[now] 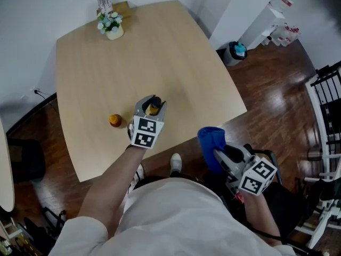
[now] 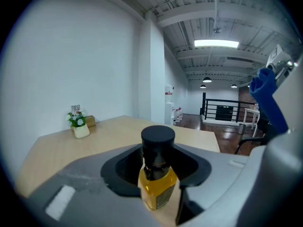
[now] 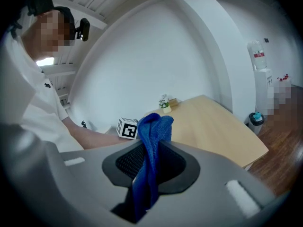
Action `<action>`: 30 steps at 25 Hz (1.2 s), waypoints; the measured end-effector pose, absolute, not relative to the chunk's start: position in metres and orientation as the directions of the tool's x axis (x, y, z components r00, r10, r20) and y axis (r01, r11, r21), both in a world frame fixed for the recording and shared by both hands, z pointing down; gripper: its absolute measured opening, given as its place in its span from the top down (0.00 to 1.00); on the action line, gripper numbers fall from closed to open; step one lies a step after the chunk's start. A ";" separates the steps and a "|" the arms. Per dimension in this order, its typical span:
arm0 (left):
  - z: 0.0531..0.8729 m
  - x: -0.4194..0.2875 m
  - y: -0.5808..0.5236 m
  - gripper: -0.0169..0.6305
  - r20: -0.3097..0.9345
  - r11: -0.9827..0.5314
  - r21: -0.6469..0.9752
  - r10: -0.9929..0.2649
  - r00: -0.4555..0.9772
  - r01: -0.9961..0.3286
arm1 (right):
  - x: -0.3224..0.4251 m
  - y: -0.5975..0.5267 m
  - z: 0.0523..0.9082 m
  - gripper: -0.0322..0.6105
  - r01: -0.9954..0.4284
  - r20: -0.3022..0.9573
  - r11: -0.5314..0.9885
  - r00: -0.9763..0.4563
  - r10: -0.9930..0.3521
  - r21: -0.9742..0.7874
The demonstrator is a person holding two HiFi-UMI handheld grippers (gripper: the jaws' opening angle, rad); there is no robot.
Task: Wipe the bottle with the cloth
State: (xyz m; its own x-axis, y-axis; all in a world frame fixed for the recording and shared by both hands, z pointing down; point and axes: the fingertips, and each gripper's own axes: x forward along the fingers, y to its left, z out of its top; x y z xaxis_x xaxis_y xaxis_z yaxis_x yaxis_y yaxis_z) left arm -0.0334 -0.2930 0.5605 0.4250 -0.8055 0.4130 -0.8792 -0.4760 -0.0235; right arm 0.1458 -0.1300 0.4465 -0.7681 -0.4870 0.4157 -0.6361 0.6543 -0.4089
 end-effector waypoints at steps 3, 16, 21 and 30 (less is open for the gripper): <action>0.558 -0.035 -0.294 0.61 0.389 -0.490 -0.015 -0.806 0.446 -0.872 | 0.133 -0.123 0.440 0.82 -0.643 0.416 0.659 -0.761 -0.498 -0.389; 0.467 -0.083 -0.129 0.61 0.223 -0.710 0.090 -0.670 0.709 -0.699 | 0.067 -0.052 0.423 0.82 -0.722 0.374 0.595 -0.692 -0.618 -0.353; 0.479 -0.112 -0.067 0.62 0.275 -0.739 0.117 -0.617 0.737 -0.663 | 0.050 0.002 0.438 0.82 -0.744 0.409 0.565 -0.668 -0.621 -0.357; 0.480 -0.131 0.023 0.67 0.314 -0.703 0.090 -0.653 0.690 -0.706 | 0.045 0.077 0.431 0.82 -0.701 0.359 0.641 -0.712 -0.603 -0.313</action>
